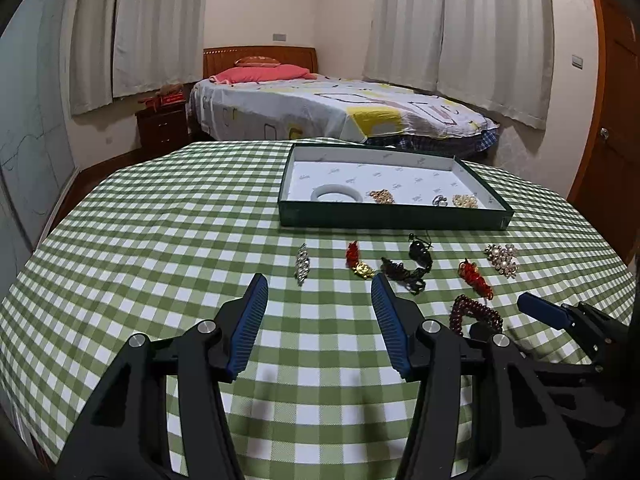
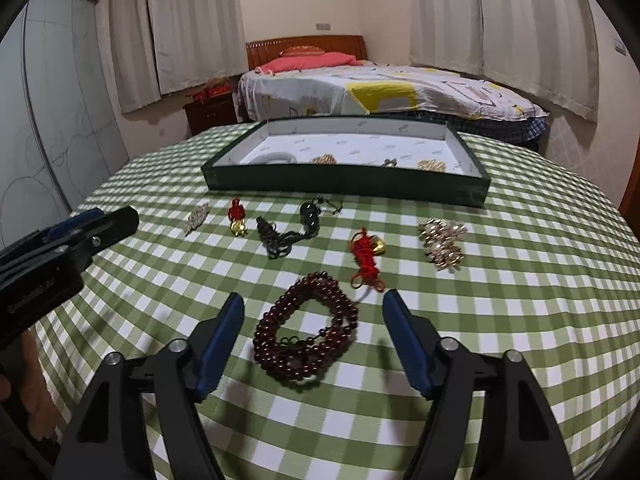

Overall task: Organize jewelry
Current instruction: 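Withdraw both grippers and grasp the dark red bead bracelet with the right gripper, then lift the bead bracelet with the right gripper while the left gripper grasps the silver brooch, then carry the bracelet and silver brooch into the green box and open both grippers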

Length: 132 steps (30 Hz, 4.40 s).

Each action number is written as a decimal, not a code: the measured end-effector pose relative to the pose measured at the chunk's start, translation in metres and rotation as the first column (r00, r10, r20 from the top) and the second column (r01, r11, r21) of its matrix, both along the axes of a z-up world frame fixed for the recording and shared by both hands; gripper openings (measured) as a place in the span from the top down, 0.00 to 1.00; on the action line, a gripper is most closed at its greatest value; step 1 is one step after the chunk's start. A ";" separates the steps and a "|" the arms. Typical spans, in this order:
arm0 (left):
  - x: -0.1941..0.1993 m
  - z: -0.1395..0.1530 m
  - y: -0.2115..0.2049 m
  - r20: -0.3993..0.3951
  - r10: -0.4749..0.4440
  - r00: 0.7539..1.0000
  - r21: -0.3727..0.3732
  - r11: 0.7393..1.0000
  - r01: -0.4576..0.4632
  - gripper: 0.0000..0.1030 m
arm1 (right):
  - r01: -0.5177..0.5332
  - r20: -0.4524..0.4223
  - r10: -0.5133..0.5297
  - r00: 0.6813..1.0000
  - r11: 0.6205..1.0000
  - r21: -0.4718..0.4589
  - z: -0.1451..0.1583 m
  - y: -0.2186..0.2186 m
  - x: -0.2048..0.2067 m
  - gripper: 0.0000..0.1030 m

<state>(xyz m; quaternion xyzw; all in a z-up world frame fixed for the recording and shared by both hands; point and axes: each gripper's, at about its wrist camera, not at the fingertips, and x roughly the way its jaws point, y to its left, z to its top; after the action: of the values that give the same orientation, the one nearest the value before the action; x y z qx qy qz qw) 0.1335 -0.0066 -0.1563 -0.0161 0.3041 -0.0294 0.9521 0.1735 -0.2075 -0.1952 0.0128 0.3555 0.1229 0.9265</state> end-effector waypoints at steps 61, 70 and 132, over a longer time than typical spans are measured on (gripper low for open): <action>0.050 -0.026 -0.001 -0.109 0.025 0.994 0.027 0.999 -0.022 0.48 | 0.156 0.012 -0.156 0.988 0.988 0.018 0.016 -0.083 0.037 0.80; 0.081 -0.037 0.005 -0.154 0.042 0.987 0.023 0.999 -0.039 0.48 | 0.179 -0.010 -0.179 0.984 0.984 0.016 0.007 -0.098 0.054 0.80; 0.265 0.012 -0.037 -0.146 -0.084 0.986 -0.050 0.996 0.078 0.88 | 0.057 0.033 -0.059 0.998 0.997 0.060 0.040 -0.072 0.210 0.80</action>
<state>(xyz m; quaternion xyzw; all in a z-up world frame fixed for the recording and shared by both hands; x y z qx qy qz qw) 0.3982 -0.0434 -0.1443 -0.0269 0.3737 -0.0735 0.9242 0.3831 -0.2792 -0.1552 0.0485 0.3351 0.1065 0.9349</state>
